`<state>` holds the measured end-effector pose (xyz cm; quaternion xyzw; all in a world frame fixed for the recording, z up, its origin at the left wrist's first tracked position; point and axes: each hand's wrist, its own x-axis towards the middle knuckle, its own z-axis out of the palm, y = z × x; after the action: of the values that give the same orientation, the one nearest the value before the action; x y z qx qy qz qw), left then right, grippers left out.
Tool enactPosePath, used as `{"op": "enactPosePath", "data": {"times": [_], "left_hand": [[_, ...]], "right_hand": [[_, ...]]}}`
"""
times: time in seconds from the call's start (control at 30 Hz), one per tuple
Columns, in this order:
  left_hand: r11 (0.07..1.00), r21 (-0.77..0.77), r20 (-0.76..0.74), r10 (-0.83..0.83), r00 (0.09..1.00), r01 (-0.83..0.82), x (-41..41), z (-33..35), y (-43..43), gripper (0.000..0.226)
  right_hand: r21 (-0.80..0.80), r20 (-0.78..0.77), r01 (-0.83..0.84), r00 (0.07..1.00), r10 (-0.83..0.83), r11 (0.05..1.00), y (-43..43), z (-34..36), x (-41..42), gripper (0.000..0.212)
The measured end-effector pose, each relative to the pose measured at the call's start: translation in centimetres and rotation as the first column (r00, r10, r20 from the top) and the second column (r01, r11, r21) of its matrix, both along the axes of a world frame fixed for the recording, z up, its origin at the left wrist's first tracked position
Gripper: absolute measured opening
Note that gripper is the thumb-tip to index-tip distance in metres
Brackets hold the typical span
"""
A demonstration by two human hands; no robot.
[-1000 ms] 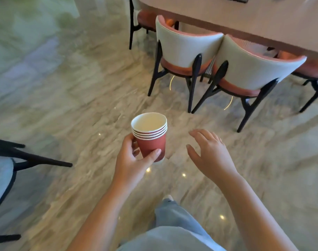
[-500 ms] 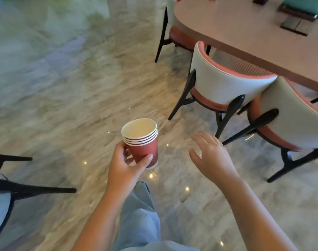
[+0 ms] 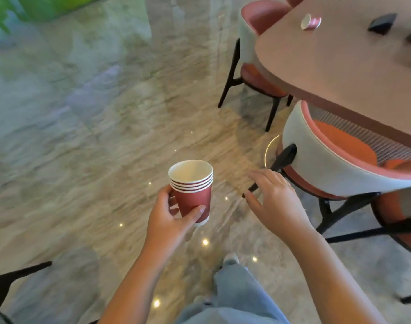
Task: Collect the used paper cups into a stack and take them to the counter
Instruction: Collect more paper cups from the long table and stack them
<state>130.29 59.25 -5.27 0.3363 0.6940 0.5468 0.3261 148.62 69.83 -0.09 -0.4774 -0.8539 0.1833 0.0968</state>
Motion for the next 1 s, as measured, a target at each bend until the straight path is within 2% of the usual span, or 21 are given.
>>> {"op": "enactPosePath", "data": {"times": [0.37, 0.5, 0.7, 1.0], "left_hand": [[0.995, 0.077, 0.000, -0.057, 0.998, 0.057, -10.3, 0.9, 25.7, 0.065], [0.991, 0.111, 0.004, -0.081, 0.997, 0.080, -14.0, 2.4, 35.4, 0.061], [0.991, 0.124, 0.035, -0.063, 0.997, 0.058, -19.4, 2.0, 46.3, 0.057], [0.981, 0.085, 0.058, -0.182, 0.982, 0.177, -32.3, -0.2, 63.4, 0.056]], "right_hand": [[0.019, -0.016, 0.005, 1.000, -0.005, 1.000, 24.6, -0.3, -11.1, 0.041], [0.050, -0.054, 0.037, 0.998, -0.034, 0.998, 33.7, 1.0, -14.7, 0.039], [0.008, -0.019, 0.058, 0.998, -0.058, 0.998, 43.9, 0.2, -19.9, 0.042], [0.002, 0.003, 0.208, 0.978, -0.208, 0.978, 59.6, -0.7, -30.6, 0.040]]}}
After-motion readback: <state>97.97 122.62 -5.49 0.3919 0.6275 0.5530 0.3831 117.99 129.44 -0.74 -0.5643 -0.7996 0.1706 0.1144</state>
